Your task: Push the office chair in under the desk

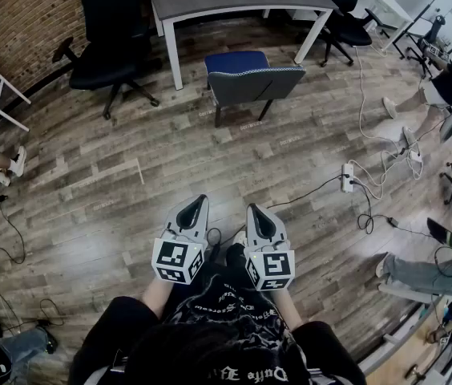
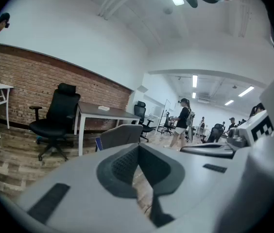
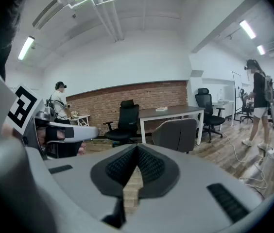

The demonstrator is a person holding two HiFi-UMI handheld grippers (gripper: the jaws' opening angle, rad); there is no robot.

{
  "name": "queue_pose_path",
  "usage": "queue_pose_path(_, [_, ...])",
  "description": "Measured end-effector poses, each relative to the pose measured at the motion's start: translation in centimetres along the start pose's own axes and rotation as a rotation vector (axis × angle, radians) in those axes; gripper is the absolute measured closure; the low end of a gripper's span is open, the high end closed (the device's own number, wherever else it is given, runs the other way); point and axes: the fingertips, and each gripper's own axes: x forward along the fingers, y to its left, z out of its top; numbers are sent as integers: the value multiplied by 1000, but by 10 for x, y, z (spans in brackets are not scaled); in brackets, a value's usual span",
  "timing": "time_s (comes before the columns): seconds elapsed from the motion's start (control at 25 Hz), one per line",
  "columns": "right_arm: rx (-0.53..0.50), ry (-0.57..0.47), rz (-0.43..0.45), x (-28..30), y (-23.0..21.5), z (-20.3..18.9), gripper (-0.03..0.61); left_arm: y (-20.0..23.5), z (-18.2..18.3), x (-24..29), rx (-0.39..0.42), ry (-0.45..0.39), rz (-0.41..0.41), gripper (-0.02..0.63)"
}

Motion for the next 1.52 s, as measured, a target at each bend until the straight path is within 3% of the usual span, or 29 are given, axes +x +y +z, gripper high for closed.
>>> queue_pose_path(0.44, [4, -58, -113, -2, 19, 7, 575, 22, -4, -30, 50, 16, -42, 607])
queue_pose_path(0.8, [2, -70, -87, 20, 11, 9, 575, 21, 1, -8, 68, -3, -32, 607])
queue_pose_path(0.96, [5, -73, -76, 44, -19, 15, 575, 17, 11, 27, 98, -10, -26, 607])
queue_pose_path(1.52, [-35, -32, 32, 144, -174, 61, 575, 2, 39, 191, 15, 38, 95, 607])
